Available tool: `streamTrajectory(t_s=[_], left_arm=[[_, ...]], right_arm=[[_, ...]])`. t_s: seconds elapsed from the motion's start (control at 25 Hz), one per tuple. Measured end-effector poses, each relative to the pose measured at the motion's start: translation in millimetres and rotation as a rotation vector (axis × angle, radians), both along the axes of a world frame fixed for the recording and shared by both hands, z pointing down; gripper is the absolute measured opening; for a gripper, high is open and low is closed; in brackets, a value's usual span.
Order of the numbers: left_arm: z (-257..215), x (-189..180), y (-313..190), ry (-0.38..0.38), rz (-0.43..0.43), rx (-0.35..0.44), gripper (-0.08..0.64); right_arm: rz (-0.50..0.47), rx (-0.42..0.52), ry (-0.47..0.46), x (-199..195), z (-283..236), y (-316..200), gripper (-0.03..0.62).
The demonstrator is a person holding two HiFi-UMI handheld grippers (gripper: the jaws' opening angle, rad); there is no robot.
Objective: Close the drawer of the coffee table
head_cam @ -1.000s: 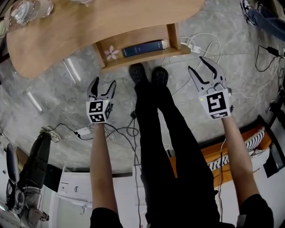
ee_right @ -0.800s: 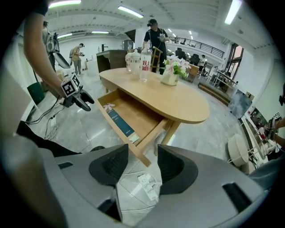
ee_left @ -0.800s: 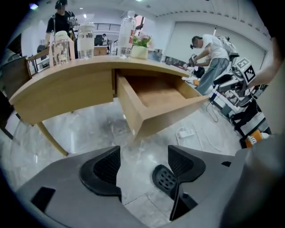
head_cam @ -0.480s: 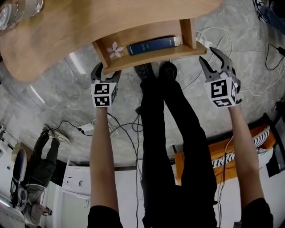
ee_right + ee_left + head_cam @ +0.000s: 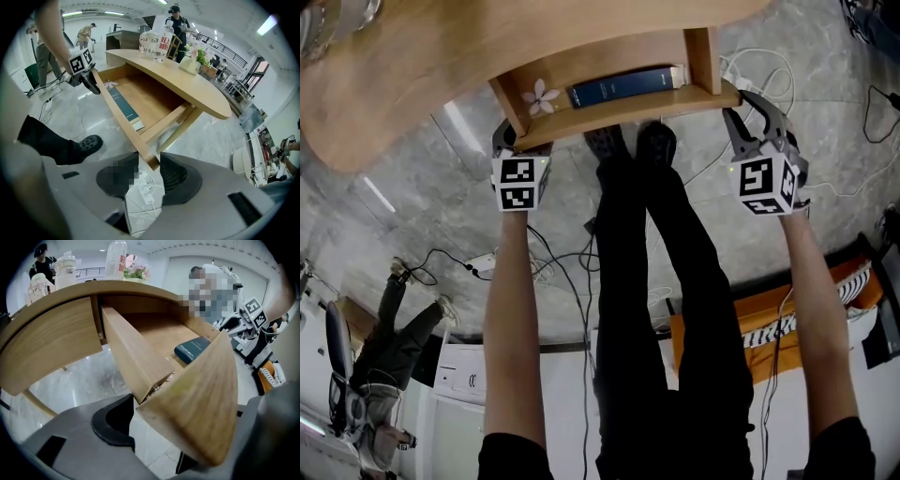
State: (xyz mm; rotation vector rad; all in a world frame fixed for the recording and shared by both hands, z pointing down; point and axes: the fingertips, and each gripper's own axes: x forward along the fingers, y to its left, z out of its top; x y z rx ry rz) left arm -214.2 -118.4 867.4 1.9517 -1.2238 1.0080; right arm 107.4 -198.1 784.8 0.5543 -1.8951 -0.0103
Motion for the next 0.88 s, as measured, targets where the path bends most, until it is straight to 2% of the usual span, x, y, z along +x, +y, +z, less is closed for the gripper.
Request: streamTrajectory(t_s=[0.16, 0.36, 0.56, 0.88], left_arm=[[-1.6, -0.6, 1.6, 0.007, -0.01, -0.015, 0.259], [-16.4, -2.1, 3.8, 0.039, -0.047, 0.01, 0.245], [-19.8, -3.1, 5.6, 0.038, -0.059, -0.006, 0.235], [-26.1, -3.5, -2.2, 0.038, -0.09, 0.029, 0.233]], right_arm=[[0.009, -0.003, 0.005, 0.0, -1.8, -0.7, 0.135], [0.034, 0.022, -0.023, -2.0, -17.6, -6.7, 0.132], [0.042, 0.016, -0.02, -2.5, -19.8, -8.1, 0.129], [0.065, 0.067, -0.038, -3.1, -25.9, -20.3, 0.129]])
